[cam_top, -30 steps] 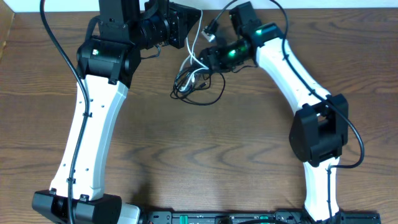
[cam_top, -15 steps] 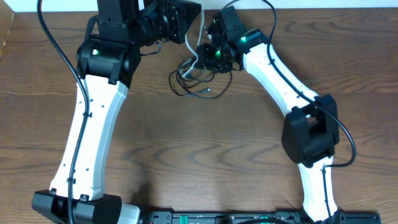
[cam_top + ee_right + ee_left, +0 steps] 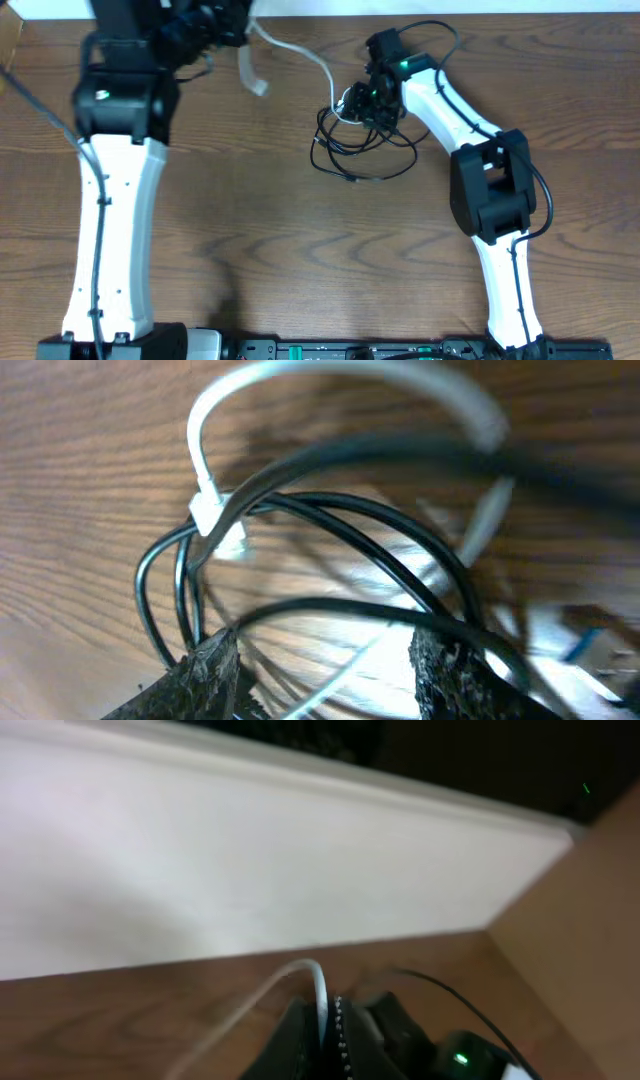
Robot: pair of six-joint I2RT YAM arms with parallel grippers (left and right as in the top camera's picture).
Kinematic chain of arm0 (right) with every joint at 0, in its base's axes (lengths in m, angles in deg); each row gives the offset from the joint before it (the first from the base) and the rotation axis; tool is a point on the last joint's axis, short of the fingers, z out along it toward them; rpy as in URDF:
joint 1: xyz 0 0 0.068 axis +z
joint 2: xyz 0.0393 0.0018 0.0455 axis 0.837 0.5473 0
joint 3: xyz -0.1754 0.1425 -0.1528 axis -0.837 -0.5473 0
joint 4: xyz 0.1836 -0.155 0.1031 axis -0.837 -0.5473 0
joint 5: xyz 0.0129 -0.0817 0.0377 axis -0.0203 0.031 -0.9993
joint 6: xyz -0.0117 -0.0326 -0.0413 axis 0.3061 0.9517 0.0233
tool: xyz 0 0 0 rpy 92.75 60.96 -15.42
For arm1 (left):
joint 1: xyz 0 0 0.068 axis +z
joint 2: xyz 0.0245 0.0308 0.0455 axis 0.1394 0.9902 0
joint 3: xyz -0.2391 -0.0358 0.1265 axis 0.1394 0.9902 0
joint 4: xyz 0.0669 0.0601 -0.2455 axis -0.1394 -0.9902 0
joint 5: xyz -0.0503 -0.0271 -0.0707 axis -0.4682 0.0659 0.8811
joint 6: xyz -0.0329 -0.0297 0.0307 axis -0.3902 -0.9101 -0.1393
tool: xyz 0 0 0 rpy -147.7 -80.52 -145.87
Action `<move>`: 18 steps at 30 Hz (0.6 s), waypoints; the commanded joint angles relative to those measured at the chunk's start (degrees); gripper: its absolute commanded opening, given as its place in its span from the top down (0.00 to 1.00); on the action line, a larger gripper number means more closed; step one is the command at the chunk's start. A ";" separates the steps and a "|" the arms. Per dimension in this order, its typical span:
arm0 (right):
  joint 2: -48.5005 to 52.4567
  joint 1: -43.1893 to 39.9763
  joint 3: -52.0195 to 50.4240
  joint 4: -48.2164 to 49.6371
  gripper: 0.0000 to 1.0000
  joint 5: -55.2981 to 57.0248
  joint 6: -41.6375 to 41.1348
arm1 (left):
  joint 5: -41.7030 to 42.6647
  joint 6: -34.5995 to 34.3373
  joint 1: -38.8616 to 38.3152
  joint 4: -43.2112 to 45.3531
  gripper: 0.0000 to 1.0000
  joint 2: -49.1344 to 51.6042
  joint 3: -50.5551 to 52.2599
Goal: Untangle cables
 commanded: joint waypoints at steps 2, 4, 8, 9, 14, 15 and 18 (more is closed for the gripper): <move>1.25 -0.68 0.07 -0.48 0.48 0.72 0.85 | -0.90 -3.06 4.61 1.29 0.93 -2.58 -1.38; 1.25 -0.87 -0.04 -0.74 0.48 0.94 1.51 | -0.90 -3.06 5.79 1.51 0.92 -3.04 -1.38; 1.25 -1.62 -0.07 -0.87 0.48 0.92 3.85 | -0.90 -4.07 6.88 1.64 0.93 -3.78 -1.38; 1.25 -1.86 -0.07 -0.90 0.48 0.92 4.20 | -0.90 -4.07 6.88 1.64 0.93 -3.96 -1.38; 1.25 -3.98 -0.11 -1.97 0.46 0.90 4.20 | -0.92 -4.48 6.88 4.24 0.93 -5.49 -1.38; 1.25 -4.48 -0.11 -2.32 0.46 0.90 4.24 | -0.92 -5.09 6.88 5.05 0.93 -6.03 -1.38; 1.25 -5.62 -0.11 -2.84 0.45 0.85 5.33 | -0.92 -6.08 6.88 6.14 0.92 -7.52 -1.38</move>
